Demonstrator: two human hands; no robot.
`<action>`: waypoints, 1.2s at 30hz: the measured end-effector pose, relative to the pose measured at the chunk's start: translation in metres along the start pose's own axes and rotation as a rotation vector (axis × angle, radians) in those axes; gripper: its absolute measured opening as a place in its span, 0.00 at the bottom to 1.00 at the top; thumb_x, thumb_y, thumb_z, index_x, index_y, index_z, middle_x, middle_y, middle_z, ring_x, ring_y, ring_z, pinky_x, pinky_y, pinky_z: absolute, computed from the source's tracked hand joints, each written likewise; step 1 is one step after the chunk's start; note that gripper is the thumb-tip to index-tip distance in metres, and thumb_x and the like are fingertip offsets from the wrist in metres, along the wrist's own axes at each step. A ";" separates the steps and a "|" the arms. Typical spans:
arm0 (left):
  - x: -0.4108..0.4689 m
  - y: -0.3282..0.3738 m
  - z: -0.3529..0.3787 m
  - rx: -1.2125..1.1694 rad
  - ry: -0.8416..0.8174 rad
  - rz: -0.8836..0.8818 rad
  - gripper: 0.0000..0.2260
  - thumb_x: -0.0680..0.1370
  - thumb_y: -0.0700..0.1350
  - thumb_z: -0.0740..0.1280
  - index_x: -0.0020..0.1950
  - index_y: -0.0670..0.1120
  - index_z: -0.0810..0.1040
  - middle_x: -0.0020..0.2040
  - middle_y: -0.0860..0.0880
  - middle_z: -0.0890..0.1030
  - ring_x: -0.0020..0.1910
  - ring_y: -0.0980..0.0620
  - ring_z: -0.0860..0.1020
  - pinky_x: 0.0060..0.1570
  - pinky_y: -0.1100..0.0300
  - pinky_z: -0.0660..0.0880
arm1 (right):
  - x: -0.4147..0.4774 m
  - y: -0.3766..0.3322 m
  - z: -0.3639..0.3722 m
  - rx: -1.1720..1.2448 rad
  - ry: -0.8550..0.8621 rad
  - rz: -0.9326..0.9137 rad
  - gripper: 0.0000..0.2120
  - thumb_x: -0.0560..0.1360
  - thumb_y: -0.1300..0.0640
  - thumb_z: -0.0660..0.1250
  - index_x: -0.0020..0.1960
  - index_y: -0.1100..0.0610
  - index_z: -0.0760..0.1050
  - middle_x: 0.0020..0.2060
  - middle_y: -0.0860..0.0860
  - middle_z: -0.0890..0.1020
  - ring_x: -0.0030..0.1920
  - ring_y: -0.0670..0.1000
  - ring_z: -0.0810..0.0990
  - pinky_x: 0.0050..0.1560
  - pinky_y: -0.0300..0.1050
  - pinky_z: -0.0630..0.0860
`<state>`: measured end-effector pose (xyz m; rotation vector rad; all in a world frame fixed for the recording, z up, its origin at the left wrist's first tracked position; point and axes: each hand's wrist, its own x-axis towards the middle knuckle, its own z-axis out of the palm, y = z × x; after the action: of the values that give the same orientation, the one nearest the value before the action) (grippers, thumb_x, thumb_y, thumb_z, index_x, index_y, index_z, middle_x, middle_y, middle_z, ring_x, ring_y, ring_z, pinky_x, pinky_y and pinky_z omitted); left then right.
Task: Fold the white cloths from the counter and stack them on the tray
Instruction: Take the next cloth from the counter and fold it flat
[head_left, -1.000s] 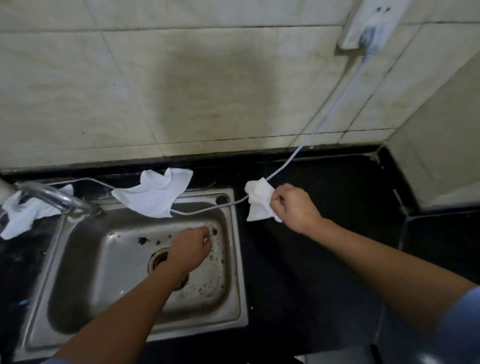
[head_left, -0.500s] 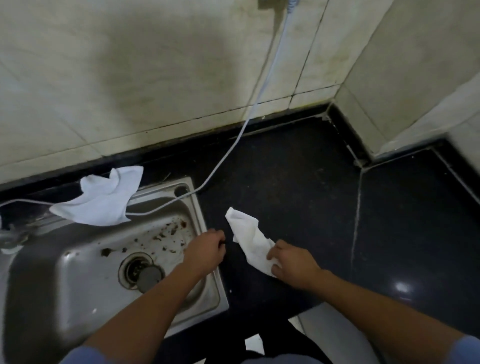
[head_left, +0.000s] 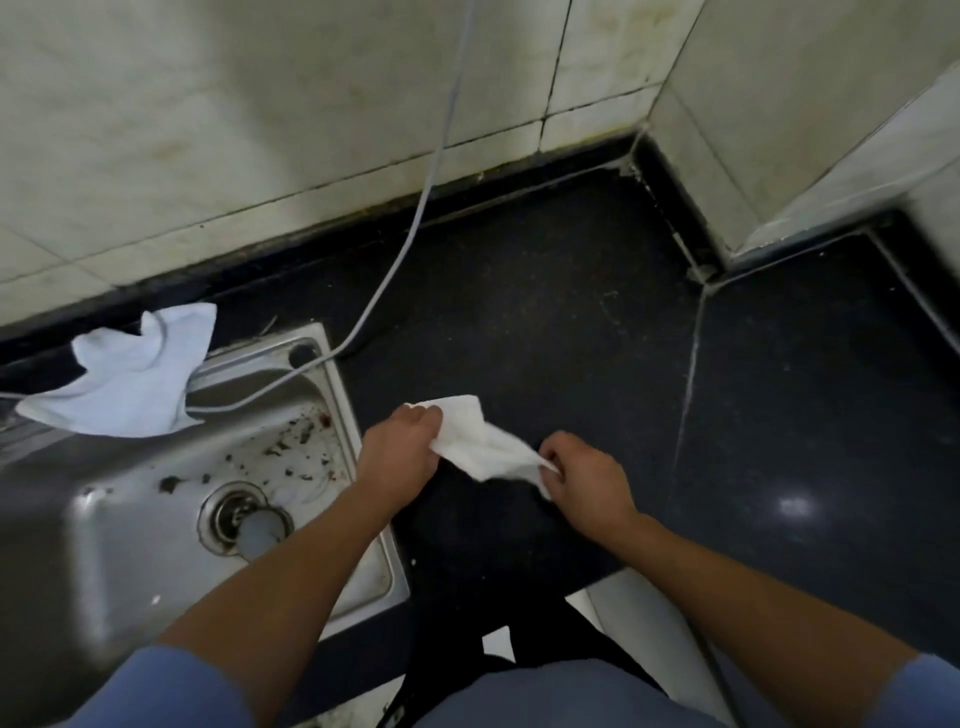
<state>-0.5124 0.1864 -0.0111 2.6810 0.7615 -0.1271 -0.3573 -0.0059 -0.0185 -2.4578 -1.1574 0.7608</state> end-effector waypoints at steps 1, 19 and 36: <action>-0.004 -0.002 0.000 0.043 0.031 0.068 0.16 0.58 0.37 0.76 0.43 0.42 0.77 0.38 0.44 0.79 0.36 0.43 0.79 0.28 0.58 0.73 | -0.001 0.008 -0.008 0.005 0.062 -0.005 0.06 0.74 0.55 0.68 0.50 0.53 0.75 0.45 0.51 0.80 0.41 0.56 0.80 0.40 0.47 0.73; 0.002 0.005 0.013 0.160 -0.364 -0.250 0.22 0.72 0.55 0.67 0.64 0.49 0.72 0.61 0.46 0.72 0.61 0.45 0.68 0.58 0.51 0.68 | 0.042 0.001 -0.023 -0.110 -0.254 0.176 0.23 0.74 0.44 0.66 0.66 0.52 0.69 0.56 0.51 0.79 0.55 0.54 0.78 0.49 0.46 0.73; 0.018 0.003 0.003 -0.484 0.222 -0.639 0.14 0.72 0.41 0.70 0.56 0.45 0.72 0.47 0.47 0.75 0.45 0.48 0.76 0.42 0.56 0.71 | 0.081 0.013 -0.049 0.054 0.005 0.250 0.10 0.76 0.49 0.66 0.52 0.51 0.68 0.42 0.49 0.77 0.42 0.51 0.77 0.39 0.45 0.69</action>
<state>-0.4955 0.1917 -0.0157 1.9415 1.4817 0.1822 -0.2778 0.0465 -0.0122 -2.5865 -0.8251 0.8411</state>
